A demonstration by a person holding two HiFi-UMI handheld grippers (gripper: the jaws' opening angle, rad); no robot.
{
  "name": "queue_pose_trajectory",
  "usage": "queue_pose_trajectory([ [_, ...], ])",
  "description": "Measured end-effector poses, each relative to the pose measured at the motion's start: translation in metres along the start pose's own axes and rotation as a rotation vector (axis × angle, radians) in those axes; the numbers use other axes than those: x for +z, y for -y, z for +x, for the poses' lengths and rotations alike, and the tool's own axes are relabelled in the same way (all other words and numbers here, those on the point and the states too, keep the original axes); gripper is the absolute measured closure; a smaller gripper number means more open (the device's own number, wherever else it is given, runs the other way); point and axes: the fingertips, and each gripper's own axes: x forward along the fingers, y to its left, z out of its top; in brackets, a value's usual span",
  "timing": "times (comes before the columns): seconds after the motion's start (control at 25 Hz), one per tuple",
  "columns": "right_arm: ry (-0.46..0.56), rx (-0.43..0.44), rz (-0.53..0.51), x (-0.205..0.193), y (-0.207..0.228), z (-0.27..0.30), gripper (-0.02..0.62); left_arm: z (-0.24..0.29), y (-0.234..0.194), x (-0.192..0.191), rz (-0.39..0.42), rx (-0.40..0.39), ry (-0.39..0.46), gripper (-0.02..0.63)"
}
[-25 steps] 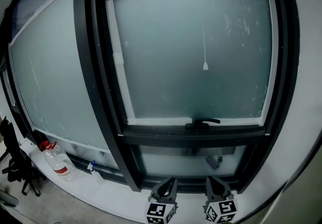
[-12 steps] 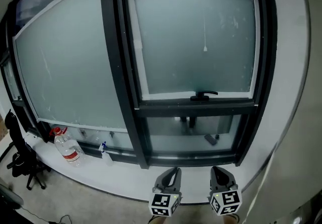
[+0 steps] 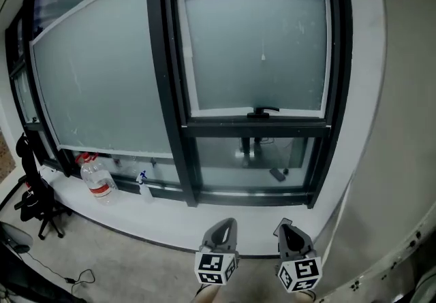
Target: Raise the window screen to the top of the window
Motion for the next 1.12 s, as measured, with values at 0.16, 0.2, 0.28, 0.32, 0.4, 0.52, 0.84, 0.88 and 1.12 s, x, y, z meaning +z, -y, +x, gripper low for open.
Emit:
queue_pose_trajectory([
  [0.16,0.002,-0.004,0.151,-0.008,0.003,-0.077,0.589,-0.049,0.062,-0.006,-0.027,-0.028,-0.011,0.591],
  [0.2,0.007,0.016,0.2,-0.008,0.002,-0.093,0.589,-0.062,0.074,-0.008,-0.038,-0.035,-0.014,0.592],
  [0.28,0.008,0.046,0.24,-0.006,-0.001,-0.118,0.589,-0.079,0.091,-0.009,-0.049,-0.034,-0.027,0.591],
  [0.32,0.004,0.05,0.231,-0.005,-0.002,-0.128,0.589,-0.086,0.098,-0.008,-0.046,-0.033,-0.031,0.591],
  [0.4,0.003,0.051,0.205,-0.002,-0.004,-0.143,0.589,-0.098,0.109,0.001,-0.021,-0.037,-0.025,0.591],
  [0.52,0.02,0.066,0.216,0.006,-0.012,-0.153,0.589,-0.109,0.117,0.015,0.014,-0.04,-0.008,0.591],
  [0.84,0.013,0.067,0.151,0.014,-0.024,-0.165,0.589,-0.133,0.118,0.013,0.018,-0.005,-0.014,0.591],
  [0.88,0.012,0.068,0.142,0.016,-0.025,-0.165,0.589,-0.135,0.116,0.014,0.015,0.001,-0.013,0.591],
  [1.12,0.01,0.08,0.116,0.019,-0.032,-0.159,0.589,-0.136,0.106,0.02,0.013,0.024,0.004,0.591],
])
